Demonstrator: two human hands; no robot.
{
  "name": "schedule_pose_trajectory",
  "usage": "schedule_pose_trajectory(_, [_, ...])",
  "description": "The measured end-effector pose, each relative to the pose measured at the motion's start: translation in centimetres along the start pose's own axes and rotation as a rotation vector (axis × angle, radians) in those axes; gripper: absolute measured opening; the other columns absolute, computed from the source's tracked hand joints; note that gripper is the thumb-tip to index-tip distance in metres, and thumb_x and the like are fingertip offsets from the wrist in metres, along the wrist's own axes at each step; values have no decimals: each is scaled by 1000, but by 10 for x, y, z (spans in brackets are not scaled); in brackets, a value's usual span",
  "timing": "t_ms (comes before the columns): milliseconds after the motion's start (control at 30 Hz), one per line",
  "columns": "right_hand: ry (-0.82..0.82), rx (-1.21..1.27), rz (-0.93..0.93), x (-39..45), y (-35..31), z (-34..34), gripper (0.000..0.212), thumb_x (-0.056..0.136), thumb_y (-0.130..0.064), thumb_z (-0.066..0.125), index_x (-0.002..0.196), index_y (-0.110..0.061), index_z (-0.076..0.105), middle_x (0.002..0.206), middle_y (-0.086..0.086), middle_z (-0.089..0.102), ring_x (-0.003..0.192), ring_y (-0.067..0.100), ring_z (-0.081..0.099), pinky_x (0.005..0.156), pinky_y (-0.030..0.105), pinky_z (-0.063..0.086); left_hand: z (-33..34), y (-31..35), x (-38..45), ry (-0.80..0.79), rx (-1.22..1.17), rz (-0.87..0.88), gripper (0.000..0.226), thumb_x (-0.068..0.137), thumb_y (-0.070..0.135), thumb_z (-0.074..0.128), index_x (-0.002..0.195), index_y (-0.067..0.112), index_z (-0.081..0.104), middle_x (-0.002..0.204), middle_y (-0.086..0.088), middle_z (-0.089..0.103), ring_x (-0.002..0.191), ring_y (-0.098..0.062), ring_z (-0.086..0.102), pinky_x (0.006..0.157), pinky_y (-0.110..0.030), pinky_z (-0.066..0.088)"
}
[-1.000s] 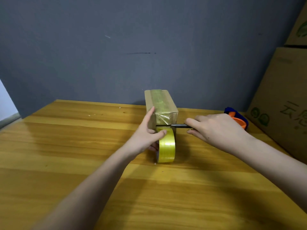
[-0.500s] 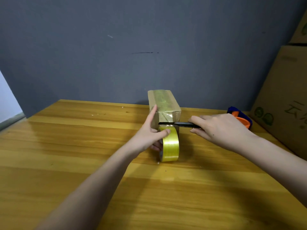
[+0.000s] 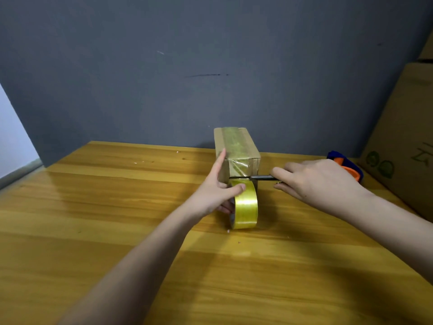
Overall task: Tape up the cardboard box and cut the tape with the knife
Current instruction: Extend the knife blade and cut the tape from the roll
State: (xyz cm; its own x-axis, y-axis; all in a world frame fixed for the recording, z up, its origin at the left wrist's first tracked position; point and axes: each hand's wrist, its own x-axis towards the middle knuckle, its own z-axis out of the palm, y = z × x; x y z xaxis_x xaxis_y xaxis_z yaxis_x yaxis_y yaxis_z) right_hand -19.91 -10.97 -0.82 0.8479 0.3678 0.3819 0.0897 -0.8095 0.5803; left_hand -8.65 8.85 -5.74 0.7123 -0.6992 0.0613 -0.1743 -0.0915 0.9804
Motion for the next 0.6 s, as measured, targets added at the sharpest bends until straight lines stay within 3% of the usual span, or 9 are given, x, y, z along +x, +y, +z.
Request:
schedule_pose_trajectory(333, [65,-17,-52,3,-10,2,19,80,-27,67,85,-12,57,56,8,53,37,24,47,32,26,32,1,1,-1,6,15,13,96,87,21,65,144,52,-6,70,-4,67,55,-7,65,53,-23,54])
schedule_pose_trajectory(600, [22,-38,-28,-7,0,1,18,87,-29,50,87,-12,57,59,8,53,41,24,49,33,28,37,0,1,-1,9,31,9,96,87,22,66,144,52,-6,77,-7,69,58,-8,66,53,-22,53])
